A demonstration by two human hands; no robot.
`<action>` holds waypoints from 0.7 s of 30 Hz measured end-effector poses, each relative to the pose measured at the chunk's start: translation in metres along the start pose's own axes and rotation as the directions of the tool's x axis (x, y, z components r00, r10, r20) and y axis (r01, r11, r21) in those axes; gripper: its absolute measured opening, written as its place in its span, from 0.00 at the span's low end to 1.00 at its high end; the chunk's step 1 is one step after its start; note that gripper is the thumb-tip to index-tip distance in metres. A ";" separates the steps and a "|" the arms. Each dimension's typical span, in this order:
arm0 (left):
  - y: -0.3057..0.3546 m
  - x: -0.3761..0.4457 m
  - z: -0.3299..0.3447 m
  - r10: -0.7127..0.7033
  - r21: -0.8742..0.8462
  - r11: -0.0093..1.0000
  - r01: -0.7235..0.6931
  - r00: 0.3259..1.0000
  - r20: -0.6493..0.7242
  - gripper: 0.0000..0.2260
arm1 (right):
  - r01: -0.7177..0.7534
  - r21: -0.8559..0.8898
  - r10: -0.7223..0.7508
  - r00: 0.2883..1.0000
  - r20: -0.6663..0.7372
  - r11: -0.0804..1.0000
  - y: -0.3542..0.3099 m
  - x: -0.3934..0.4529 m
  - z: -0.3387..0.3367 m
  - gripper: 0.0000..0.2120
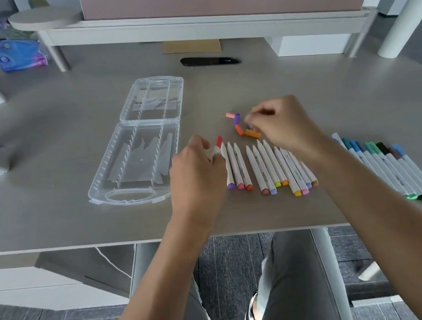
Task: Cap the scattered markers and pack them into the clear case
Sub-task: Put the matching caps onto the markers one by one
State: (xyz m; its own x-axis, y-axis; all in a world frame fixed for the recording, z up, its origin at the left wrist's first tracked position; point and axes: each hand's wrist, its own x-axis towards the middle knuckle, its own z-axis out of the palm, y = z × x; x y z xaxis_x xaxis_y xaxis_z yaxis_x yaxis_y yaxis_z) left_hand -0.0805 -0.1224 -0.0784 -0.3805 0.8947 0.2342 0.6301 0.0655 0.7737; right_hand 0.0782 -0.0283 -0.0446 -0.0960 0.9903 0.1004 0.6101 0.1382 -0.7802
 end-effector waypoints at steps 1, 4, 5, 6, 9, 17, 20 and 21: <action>0.000 0.000 0.001 0.016 0.073 0.997 -0.017 1.000 0.012 0.07 | 0.021 -0.087 -0.016 0.999 0.048 0.996 0.004 -0.001 -0.001 0.06; 0.002 0.000 0.004 0.018 0.238 0.971 -0.036 0.997 0.075 0.09 | 0.070 -0.246 -0.043 0.993 0.111 0.967 0.010 -0.005 0.004 0.06; 0.003 0.001 0.004 0.013 0.267 0.963 -0.039 0.995 0.097 0.10 | 0.081 -0.304 -0.050 0.993 0.109 0.949 0.011 -0.006 0.007 0.06; 0.003 0.002 0.005 0.011 0.280 0.959 -0.042 0.994 0.113 0.10 | 0.086 -0.366 -0.047 0.992 0.114 0.926 0.012 -0.006 0.010 0.06; 0.006 0.004 0.005 -0.006 0.287 0.957 -0.033 0.991 0.136 0.08 | 0.034 -0.474 0.047 0.986 0.159 0.880 0.010 -0.002 0.018 0.10; -0.002 0.000 0.000 0.049 0.144 0.988 -0.062 0.995 0.089 0.06 | -0.007 -0.679 0.105 0.989 0.104 0.734 -0.012 -0.006 0.029 0.16; -0.004 -0.004 -0.002 0.083 0.100 0.991 -0.087 0.996 0.038 0.06 | -0.020 -0.702 0.129 0.986 0.102 0.712 -0.018 -0.006 0.031 0.17; -0.005 -0.005 -0.003 0.092 0.093 0.991 -0.095 0.995 0.035 0.05 | -0.031 -0.674 0.136 0.985 0.104 0.738 -0.017 -0.005 0.031 0.16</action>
State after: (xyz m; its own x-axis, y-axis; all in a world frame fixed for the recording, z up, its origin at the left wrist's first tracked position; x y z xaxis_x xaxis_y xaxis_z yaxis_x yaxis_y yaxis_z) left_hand -0.0836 -0.1288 -0.0818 -0.2967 0.9120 0.2833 0.7235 0.0210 0.6900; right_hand 0.0442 -0.0356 -0.0507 -0.0933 0.9930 -0.0718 0.9834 0.0806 -0.1625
